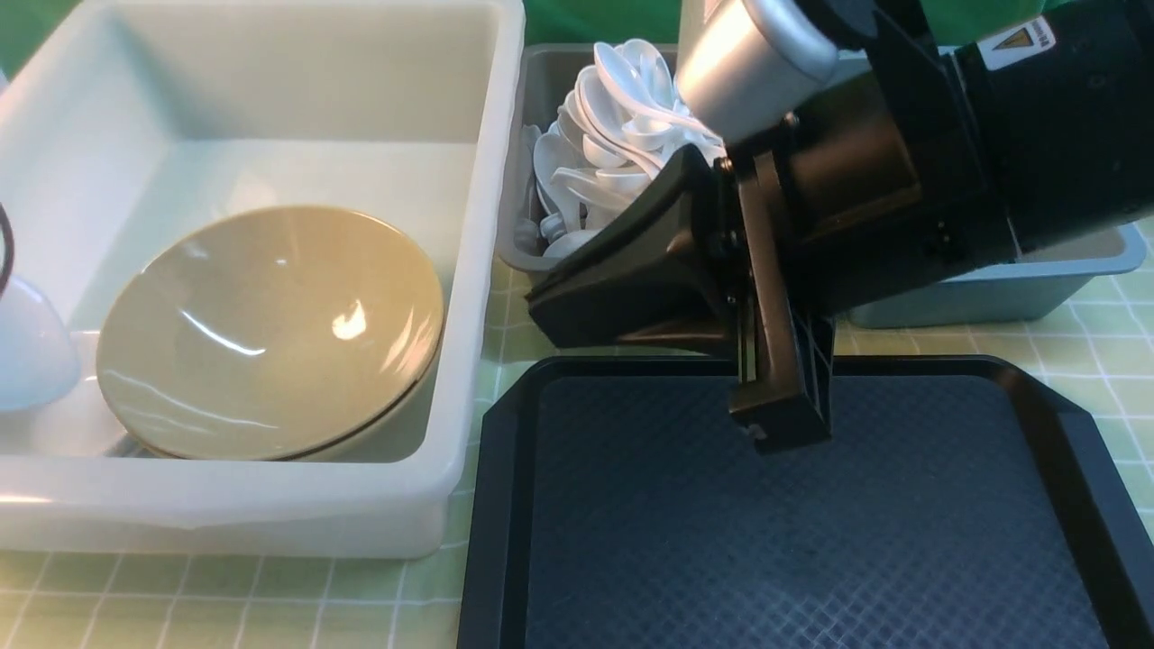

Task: On green table put chopsticks spoon bowls plates into blue grey white boxes.
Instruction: 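Place the white bowl into the white bin with the other dishes with the left gripper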

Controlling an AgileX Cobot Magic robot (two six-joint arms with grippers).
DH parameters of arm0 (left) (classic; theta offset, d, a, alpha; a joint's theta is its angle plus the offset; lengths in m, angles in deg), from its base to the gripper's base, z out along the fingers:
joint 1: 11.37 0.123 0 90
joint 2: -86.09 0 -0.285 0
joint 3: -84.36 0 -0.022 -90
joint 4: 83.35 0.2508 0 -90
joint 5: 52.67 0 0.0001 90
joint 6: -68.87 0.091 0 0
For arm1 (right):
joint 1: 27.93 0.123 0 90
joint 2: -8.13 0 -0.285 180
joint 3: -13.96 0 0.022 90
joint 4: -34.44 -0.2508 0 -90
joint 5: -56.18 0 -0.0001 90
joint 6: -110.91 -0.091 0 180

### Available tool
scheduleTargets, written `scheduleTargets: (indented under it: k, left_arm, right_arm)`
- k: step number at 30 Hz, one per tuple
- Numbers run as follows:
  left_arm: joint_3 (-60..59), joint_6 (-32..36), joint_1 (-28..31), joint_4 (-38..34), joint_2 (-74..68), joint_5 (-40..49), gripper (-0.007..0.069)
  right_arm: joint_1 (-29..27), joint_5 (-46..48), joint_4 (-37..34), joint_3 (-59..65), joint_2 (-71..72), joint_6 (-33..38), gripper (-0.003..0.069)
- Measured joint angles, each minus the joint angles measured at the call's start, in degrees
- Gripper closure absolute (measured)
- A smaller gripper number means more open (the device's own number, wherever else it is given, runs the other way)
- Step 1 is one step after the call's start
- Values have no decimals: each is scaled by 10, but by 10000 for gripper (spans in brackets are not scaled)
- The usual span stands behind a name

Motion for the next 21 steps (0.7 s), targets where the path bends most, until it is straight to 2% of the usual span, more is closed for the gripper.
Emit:
scheduleTargets:
  k: [17, 19, 21]
  left_arm:
    - [-1, -39, -3, -21, -69, -16, 600]
    - [-1, -47, -3, -23, -69, -16, 586]
    - [-1, -64, -3, -24, -69, -15, 536]
  right_arm:
    - [0, 15, -1, 0, 0, -43, 622]
    - [0, 15, -1, 0, 0, -43, 621]
    - [0, 15, -1, 0, 0, -45, 621]
